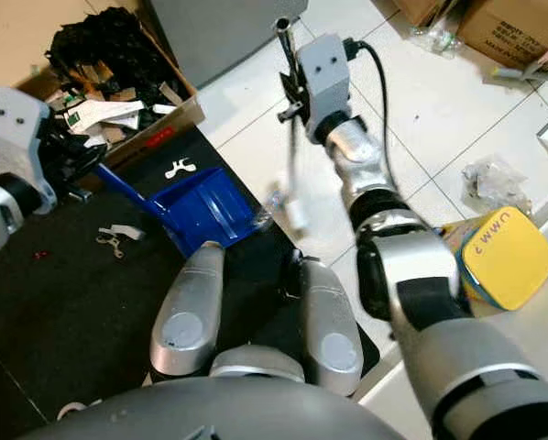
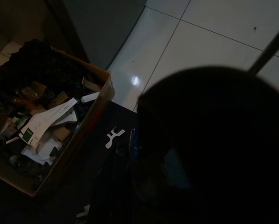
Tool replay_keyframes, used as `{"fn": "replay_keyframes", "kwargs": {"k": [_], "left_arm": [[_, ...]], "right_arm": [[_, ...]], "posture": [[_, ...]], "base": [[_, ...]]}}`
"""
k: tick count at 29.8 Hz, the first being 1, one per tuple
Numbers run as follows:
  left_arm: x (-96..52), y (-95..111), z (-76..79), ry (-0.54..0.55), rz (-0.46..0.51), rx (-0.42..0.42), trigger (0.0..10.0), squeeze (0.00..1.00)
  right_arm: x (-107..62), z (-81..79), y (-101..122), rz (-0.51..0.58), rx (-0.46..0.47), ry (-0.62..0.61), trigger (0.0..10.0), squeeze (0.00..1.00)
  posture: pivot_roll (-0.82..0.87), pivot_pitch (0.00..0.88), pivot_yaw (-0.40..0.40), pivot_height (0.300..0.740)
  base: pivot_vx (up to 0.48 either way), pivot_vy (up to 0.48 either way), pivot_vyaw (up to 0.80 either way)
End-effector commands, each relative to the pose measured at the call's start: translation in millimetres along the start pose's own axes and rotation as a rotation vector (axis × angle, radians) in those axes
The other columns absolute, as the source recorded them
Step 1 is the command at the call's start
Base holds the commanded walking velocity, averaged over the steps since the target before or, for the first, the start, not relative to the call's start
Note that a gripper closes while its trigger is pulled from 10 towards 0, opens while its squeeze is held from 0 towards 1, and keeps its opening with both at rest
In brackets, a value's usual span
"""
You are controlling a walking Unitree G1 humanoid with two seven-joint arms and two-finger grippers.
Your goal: Sweep floor
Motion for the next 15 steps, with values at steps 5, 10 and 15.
{"fn": "replay_keyframes", "kwargs": {"k": [5,10,15], "left_arm": [[6.8,-22.4,12.4,-0.055,-0.077,-0.058,10.0,0.0],[9.0,-21.8,13.2,-0.057,-0.075,-0.058,10.0,0.0],[10.9,-21.0,13.8,-0.06,-0.07,-0.059,10.0,0.0]], "right_arm": [[3.2,11.1,8.5,0.033,0.152,-0.061,10.0,0.0],[3.4,11.3,10.6,0.043,0.147,-0.05,10.0,0.0],[2.7,13.1,12.2,0.05,0.134,-0.043,10.0,0.0]], "posture": [[0.43,0.204,-0.065,0.74],[0.43,0.199,-0.066,0.74],[0.42,0.196,-0.066,0.74]], "base": [[0.0,0.0,0.0],[0.0,0.0,0.0],[0.0,0.0,0.0]]}}
Point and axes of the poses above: a point about 5 cm out from each wrist's last joint towards the gripper, its own x axis pointing out of the wrist towards the gripper, its own y axis along the axis of the wrist's last joint, z = x × y, the point moved 1 cm from there along x, pointing out of the wrist towards the gripper, and after that the axes turned 1 degree about -x, right-handed, at the moved point
